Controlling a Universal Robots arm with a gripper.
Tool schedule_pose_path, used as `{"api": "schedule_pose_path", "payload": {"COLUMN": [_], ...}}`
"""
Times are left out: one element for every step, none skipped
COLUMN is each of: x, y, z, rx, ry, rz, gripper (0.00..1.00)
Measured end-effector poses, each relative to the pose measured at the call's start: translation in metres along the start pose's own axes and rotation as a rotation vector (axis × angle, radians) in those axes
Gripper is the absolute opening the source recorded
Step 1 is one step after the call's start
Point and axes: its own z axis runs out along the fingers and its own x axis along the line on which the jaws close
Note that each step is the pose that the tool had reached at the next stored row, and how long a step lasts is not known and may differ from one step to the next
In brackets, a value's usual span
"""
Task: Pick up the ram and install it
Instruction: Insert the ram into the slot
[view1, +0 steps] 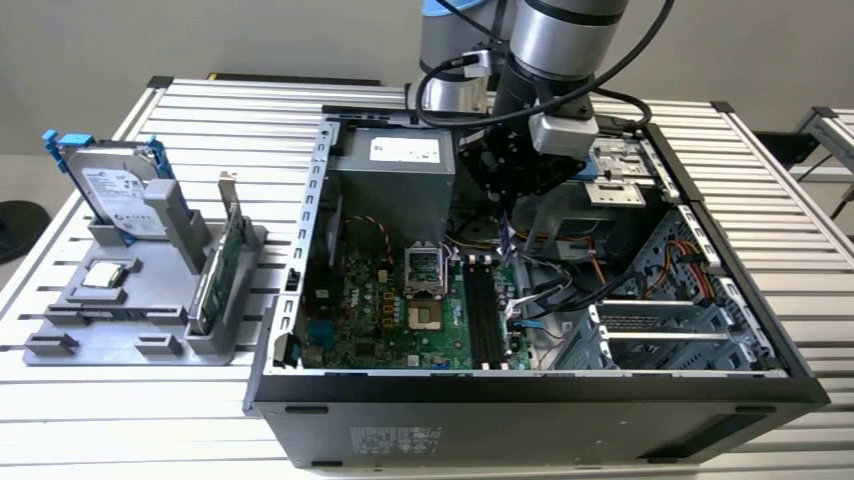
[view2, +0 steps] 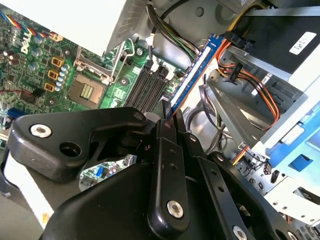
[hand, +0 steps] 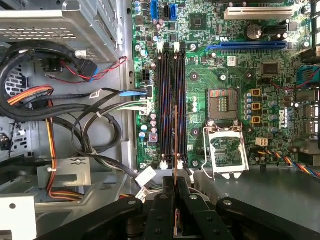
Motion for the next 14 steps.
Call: {"api": "schedule_pose_path", "payload": {"x": [0.0, 0.0, 0.0, 0.0, 0.0, 0.0, 0.0001, 0.0001, 0.0001, 0.0001, 0.0002, 0.0002, 0.0003, 0.0004], "y": [0.0, 0.0, 0.0, 0.0, 0.0, 0.0, 0.0, 0.0, 0.0, 0.0, -0.0001, -0.0001, -0.0001, -0.0001], "z": [0.0, 0.0, 0.0, 0.0, 0.0003, 0.0009, 0.0015, 0.002, 0.0029, 0.004, 0.0051, 0.0063, 0.0078, 0.0095], "rx": [0.0, 0.0, 0.0, 0.0, 0.0001, 0.0005, 0.0004, 0.0001, 0.0001, 0.0001, 0.0, -0.0001, 0.0, 0.0001], "ry": [0.0, 0.0, 0.0, 0.0, 0.0, 0.0001, 0.0, -0.0001, -0.0002, -0.0001, -0.0001, 0.0, 0.0, -0.0001], "rz": [0.0, 0.0, 0.0, 0.0, 0.0, 0.0, 0.0, 0.0, 0.0, 0.0, 0.0, 0.0, 0.0, 0.0], "gripper": [0.0, 0.0, 0.0, 0.0, 0.0, 0.0, 0.0, 0.0, 0.0, 0.0, 0.0, 0.0, 0.0, 0.0]}}
